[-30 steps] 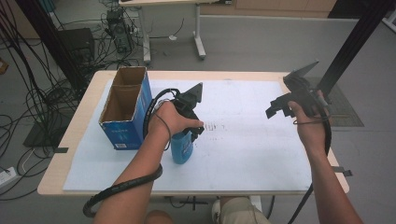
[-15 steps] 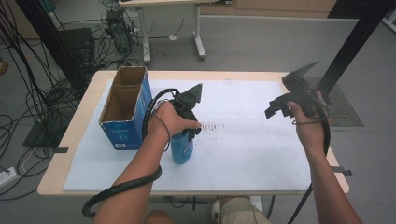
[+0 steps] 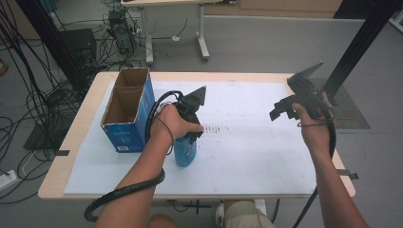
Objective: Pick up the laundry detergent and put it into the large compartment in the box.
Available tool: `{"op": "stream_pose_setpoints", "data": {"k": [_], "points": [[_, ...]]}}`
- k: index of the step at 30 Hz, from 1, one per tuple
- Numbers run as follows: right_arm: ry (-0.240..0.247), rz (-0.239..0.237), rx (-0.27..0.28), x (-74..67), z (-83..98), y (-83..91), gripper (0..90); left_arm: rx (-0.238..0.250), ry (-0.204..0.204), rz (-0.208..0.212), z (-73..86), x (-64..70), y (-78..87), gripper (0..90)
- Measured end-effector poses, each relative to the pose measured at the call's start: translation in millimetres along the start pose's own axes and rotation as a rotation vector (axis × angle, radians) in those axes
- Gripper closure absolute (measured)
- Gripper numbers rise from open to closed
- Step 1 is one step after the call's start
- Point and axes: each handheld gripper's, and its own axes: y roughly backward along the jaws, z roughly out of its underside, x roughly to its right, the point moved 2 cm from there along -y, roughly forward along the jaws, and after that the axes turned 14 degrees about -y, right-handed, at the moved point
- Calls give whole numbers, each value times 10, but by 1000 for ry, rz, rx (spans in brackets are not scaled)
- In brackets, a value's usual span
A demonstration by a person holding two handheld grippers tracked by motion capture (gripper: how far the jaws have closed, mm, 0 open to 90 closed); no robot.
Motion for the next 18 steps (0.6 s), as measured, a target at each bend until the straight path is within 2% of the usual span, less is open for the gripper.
{"op": "stream_pose_setpoints", "data": {"k": [6, 18], "points": [[-1, -1, -2, -12, -2, -13, 76, 11, -5, 13, 18, -14, 9, 365], [-1, 2, -2, -6, 5, -13, 75, 15, 4, 13, 26, -21, 11, 371]]}}
